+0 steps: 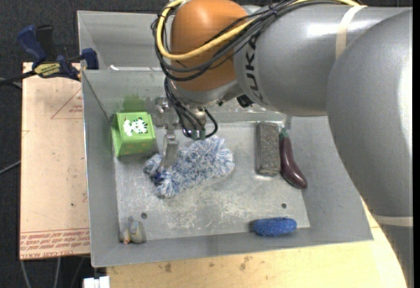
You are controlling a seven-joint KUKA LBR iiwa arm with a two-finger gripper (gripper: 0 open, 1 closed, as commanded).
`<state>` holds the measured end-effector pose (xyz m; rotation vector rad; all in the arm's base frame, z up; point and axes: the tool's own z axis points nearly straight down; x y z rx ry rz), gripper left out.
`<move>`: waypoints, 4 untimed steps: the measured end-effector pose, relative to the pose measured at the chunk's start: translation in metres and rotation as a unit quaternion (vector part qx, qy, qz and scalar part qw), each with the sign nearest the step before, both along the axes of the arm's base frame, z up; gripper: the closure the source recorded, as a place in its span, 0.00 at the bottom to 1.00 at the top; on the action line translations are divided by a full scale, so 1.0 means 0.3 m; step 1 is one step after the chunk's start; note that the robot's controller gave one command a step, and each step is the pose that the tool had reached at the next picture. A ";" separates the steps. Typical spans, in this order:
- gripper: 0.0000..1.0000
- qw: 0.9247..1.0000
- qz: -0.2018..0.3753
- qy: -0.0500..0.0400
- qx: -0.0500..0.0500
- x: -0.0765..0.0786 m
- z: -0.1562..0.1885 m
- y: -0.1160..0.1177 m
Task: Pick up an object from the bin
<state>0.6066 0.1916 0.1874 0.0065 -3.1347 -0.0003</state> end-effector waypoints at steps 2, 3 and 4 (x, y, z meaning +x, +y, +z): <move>0.00 1.000 0.010 -0.007 0.002 0.022 -0.005 -0.015; 0.00 1.000 -0.013 -0.005 0.001 0.045 -0.169 -0.113; 0.00 1.000 0.002 -0.003 0.000 0.018 -0.270 -0.111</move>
Offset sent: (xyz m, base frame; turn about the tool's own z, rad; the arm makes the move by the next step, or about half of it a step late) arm 0.0260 -0.0384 -0.0562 -0.0991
